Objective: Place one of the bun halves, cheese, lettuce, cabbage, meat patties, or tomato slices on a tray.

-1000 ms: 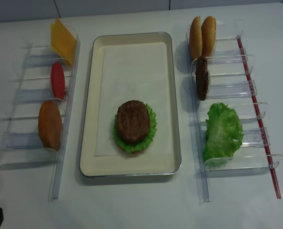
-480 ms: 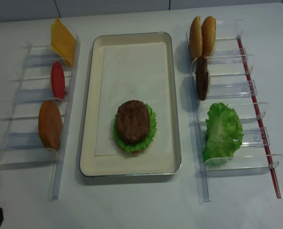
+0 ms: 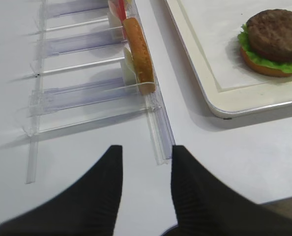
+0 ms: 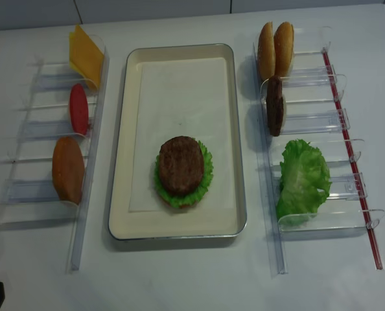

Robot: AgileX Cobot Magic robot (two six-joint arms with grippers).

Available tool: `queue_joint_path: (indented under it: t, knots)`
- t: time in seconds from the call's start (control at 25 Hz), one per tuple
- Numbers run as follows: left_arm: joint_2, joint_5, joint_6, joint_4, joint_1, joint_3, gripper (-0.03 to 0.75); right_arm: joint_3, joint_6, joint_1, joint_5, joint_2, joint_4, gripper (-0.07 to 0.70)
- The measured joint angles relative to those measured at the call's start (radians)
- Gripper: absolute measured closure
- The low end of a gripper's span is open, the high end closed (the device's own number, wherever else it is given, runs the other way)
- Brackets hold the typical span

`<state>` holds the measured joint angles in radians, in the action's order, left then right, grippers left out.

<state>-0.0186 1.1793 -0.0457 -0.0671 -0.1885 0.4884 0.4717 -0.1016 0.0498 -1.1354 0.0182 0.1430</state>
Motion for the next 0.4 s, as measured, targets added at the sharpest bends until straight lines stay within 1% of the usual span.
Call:
queue_joint_path:
  t: [0.4]
  knots:
    - [0.000, 0.000, 0.000, 0.000, 0.000, 0.000, 0.491, 0.000, 0.000, 0.000, 0.000, 0.000, 0.000, 0.141]
